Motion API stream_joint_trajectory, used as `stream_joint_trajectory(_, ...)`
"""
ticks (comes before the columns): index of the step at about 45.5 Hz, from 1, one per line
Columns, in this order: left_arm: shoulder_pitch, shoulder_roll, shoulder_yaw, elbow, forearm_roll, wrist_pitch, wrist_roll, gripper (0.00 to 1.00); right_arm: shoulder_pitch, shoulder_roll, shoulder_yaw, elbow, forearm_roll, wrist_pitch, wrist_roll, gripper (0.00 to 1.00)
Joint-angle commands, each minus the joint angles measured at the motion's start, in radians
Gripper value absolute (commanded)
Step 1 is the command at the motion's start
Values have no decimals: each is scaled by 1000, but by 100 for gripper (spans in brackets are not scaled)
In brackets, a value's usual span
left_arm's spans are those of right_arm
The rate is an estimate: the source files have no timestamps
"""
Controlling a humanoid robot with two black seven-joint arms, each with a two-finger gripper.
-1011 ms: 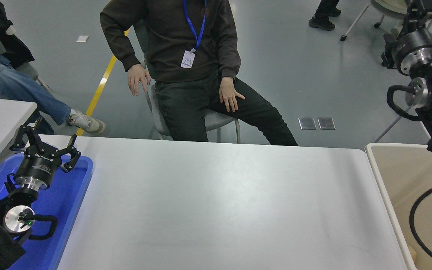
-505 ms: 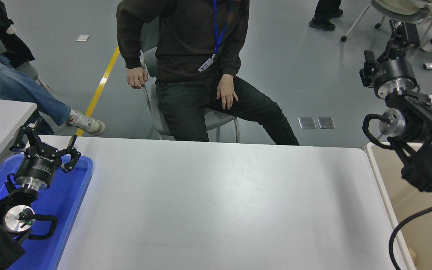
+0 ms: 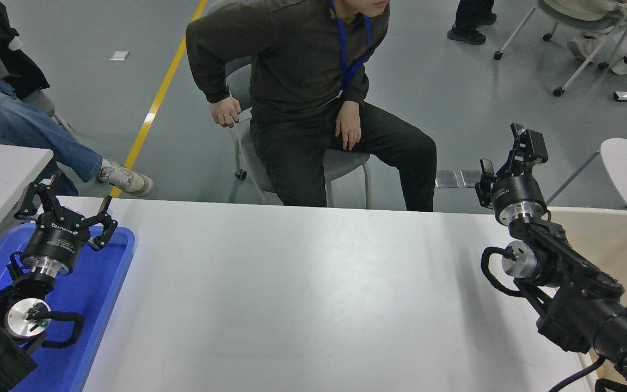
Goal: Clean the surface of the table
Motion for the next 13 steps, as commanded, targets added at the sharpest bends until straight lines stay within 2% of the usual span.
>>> stream_joint_trajectory(1, 0, 0, 0, 0, 0, 0, 1, 100, -30, 23, -1, -1, 0, 0, 3, 98)
stream_joint_trajectory(13, 0, 0, 0, -1, 0, 0, 0, 100, -39, 29, -13, -3, 0, 0, 3, 98)
